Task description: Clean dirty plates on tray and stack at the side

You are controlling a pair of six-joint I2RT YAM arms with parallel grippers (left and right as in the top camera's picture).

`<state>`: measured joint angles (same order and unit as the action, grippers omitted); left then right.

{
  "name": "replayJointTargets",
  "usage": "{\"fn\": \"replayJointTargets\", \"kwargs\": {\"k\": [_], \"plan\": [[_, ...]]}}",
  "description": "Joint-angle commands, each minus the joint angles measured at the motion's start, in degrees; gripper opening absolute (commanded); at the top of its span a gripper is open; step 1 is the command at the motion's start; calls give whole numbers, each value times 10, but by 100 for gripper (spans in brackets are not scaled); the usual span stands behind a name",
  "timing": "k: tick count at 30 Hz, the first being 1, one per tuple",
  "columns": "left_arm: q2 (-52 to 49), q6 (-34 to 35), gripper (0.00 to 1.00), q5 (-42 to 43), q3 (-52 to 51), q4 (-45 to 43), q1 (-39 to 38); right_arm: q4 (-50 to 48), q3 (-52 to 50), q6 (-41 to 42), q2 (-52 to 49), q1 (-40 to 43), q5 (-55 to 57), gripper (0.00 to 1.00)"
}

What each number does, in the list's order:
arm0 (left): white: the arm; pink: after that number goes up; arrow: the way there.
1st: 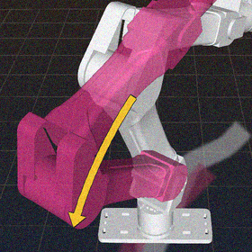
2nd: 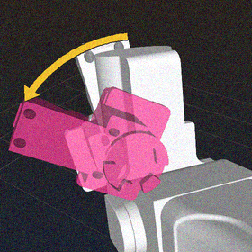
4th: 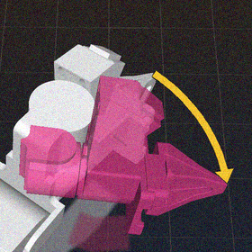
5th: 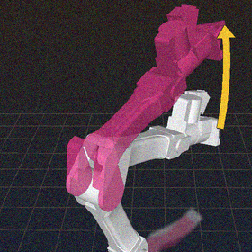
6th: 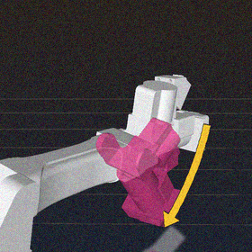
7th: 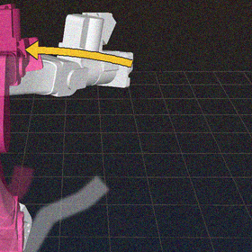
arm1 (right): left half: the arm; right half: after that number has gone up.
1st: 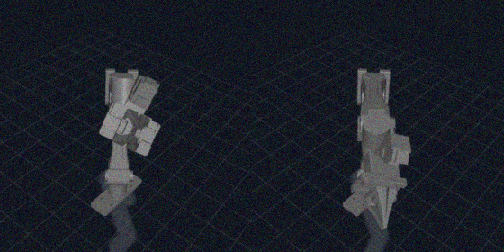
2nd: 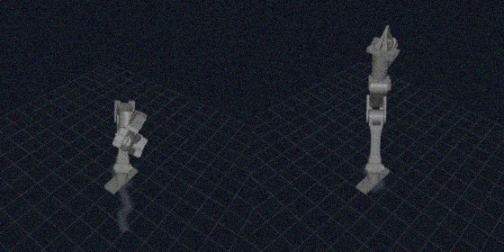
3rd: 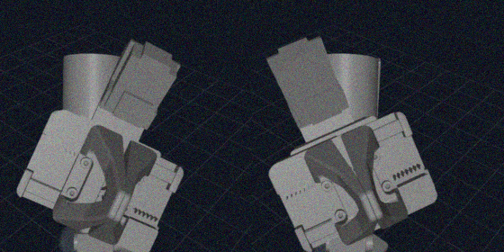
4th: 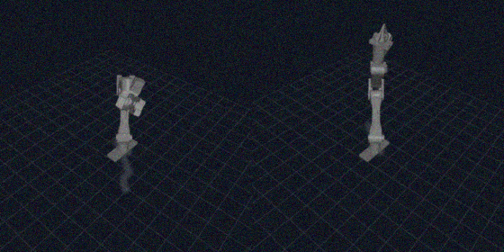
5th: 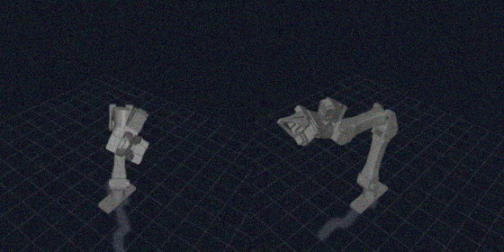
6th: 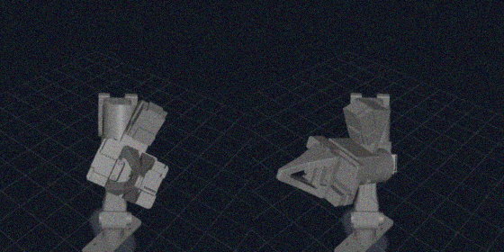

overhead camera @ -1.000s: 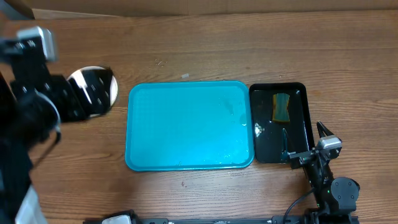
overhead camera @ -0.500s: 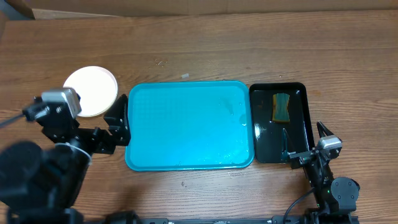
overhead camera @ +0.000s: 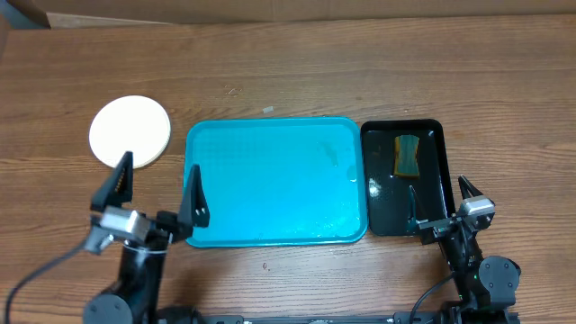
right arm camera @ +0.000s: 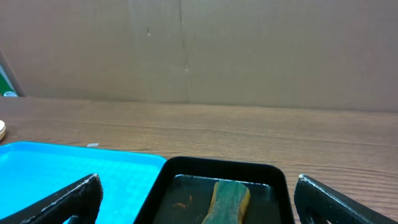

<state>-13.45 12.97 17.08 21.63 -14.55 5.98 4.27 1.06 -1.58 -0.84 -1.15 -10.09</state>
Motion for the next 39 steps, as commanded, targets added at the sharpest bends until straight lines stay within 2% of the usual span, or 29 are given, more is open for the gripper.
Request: {"fn": "replayJointTargets", "kwargs": {"k": [1,7,13,26,39], "plan": [[46,21,100,-31,-59,-21,-5,-3,-6,-4,7,2,3,100],[102,53,100,-78,-130,-20,-12,-3,-6,-4,7,2,3,100],[125,55,100,-101,-173,-12,-23,-3,-6,-4,7,2,3,100],[133,54,100,-148,-177,236,-24,-3,-6,-4,7,2,3,100],[133,38,100,-156,-197,224,-24,-3,-6,-4,7,2,3,100]]}}
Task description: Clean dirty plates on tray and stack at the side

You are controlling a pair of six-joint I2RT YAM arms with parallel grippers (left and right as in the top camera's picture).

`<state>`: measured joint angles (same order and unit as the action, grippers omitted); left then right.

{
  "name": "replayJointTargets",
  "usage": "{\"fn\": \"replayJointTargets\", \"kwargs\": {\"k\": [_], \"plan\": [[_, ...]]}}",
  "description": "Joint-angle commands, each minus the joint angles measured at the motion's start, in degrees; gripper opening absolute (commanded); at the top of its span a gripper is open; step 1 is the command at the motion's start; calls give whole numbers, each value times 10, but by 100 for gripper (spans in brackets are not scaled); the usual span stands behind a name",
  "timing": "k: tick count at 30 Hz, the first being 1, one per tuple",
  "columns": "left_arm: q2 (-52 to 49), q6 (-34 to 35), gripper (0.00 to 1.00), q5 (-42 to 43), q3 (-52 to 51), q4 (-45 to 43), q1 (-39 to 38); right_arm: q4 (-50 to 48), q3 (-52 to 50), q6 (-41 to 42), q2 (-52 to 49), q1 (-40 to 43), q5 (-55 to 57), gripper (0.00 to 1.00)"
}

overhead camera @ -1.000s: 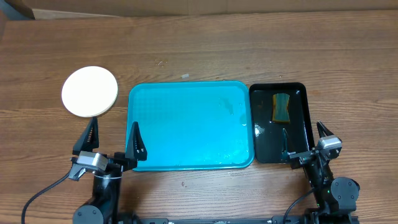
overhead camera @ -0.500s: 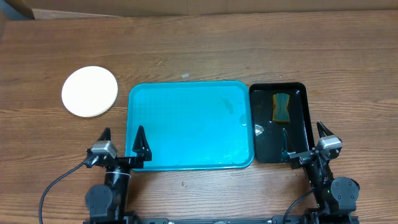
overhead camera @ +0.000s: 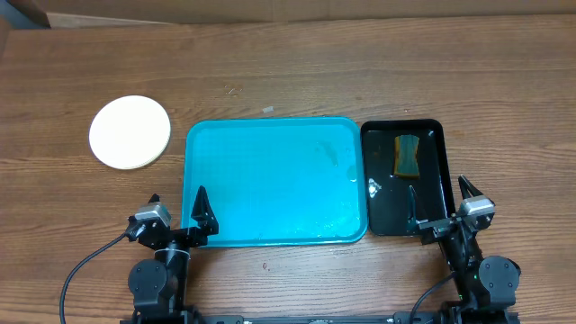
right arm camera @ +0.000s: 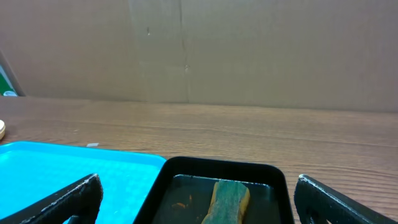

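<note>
White plates lie stacked on the table left of the blue tray, which holds only a few wet streaks. A green and yellow sponge rests in the black water tray. My left gripper is open, low at the tray's near left corner, with nothing between its fingers. At the near end of the black tray my right gripper stands open and empty, its fingers straddling that tray, with the sponge ahead.
A cardboard wall closes off the far side of the table. A small scrap lies on the wood beyond the blue tray.
My left gripper has drawn back and down towards the near edge, from beside the plate stack to the tray's near left corner. The right arm, plates and sponge have not moved.
</note>
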<state>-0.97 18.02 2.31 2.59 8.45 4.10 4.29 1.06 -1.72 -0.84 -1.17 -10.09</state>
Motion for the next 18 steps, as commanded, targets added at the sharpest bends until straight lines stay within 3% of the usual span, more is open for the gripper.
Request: {"fn": "replayJointTargets", "kwargs": {"k": [1,18], "plan": [[8,-13,100,-8,-7,-6,-5,-3,-6,-2,7,2,3,100],[7,-13,100,-4,-7,-6,-5,-3,-6,-2,7,2,3,100]]}}
